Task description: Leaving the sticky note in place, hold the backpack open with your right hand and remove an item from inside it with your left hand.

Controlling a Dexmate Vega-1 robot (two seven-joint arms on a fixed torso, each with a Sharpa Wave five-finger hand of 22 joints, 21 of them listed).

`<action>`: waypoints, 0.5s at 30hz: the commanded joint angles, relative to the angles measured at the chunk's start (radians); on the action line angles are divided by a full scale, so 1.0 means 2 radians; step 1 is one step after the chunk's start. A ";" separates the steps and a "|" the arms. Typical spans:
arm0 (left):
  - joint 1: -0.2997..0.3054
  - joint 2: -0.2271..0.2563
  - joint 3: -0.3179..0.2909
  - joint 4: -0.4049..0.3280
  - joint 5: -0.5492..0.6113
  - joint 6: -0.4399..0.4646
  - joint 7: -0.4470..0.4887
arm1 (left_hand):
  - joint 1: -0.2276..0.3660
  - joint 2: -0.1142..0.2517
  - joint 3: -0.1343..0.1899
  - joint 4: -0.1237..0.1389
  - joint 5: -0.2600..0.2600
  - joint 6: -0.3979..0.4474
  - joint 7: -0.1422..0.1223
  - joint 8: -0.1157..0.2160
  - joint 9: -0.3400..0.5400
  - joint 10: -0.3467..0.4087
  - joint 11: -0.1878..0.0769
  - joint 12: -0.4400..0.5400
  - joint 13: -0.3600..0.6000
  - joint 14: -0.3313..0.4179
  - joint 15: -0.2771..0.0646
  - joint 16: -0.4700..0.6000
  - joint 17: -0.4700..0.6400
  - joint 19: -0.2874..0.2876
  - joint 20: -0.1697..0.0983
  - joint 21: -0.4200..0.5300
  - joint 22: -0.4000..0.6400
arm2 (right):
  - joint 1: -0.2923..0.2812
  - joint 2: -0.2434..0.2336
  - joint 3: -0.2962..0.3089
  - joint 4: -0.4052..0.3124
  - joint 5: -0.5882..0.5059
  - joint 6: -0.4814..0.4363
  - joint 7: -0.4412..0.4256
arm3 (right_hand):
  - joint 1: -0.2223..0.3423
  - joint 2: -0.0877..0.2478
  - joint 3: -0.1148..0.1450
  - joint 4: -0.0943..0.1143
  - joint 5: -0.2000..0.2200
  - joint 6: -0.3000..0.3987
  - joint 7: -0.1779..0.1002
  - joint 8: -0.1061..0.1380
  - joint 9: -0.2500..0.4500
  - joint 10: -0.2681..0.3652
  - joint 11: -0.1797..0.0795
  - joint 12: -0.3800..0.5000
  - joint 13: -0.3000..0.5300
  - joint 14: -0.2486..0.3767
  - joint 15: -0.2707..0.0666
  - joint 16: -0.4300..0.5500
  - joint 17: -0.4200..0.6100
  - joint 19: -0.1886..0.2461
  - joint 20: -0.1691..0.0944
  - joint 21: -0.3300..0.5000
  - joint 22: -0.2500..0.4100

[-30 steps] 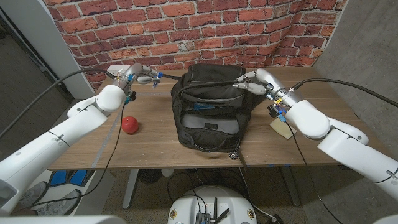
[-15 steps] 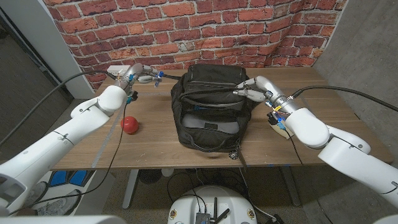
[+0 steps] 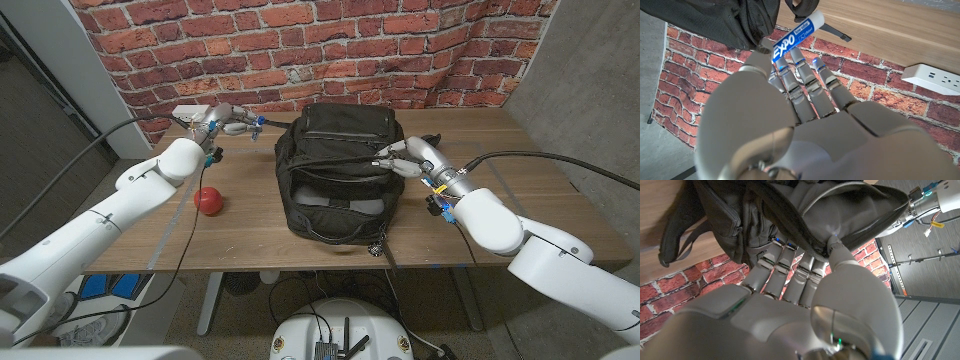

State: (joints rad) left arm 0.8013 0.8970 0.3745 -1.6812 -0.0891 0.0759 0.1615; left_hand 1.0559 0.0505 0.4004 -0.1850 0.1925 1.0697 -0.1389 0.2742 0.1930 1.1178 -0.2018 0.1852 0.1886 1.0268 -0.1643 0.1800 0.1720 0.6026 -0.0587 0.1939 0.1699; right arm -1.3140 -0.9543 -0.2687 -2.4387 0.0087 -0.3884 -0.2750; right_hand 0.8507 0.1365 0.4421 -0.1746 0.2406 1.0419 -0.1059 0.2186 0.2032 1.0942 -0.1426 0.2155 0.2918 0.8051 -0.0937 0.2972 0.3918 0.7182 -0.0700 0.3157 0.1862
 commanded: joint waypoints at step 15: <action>-0.033 0.026 0.027 0.013 0.038 0.004 -0.050 | 0.003 0.011 0.011 0.007 0.003 0.007 0.002 0.003 0.002 0.004 0.000 0.003 0.002 -0.002 -0.039 0.001 0.002 0.005 -0.070 0.003 0.002 | -0.024 -0.029 -0.018 -0.056 -0.009 -0.097 -0.003 | 0.000 -0.012 -0.021 0.004 -0.001 -0.029 -0.014 -0.004 0.004 -0.040 0.000 -0.011 0.005 -0.036 -0.053 -0.005 0.013 -0.015 -0.021 -0.006 0.000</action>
State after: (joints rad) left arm 0.7651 0.9259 0.4030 -1.6623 -0.0509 0.0715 0.0960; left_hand 1.0558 0.0505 0.4004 -0.1849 0.1922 1.0740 -0.1392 0.2740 0.1932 1.1150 -0.2011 0.1856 0.1886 1.0268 -0.1643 0.1799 0.1748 0.6026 -0.0587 0.1939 0.1699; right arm -1.3516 -0.9819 -0.2940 -2.5031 -0.0049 -0.4836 -0.2898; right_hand 0.8447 0.1207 0.4049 -0.1675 0.2436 0.9922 -0.1322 0.2138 0.2099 1.0281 -0.1429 0.1950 0.2963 0.7446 -0.0791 0.2902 0.4109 0.6891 -0.0662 0.3078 0.1845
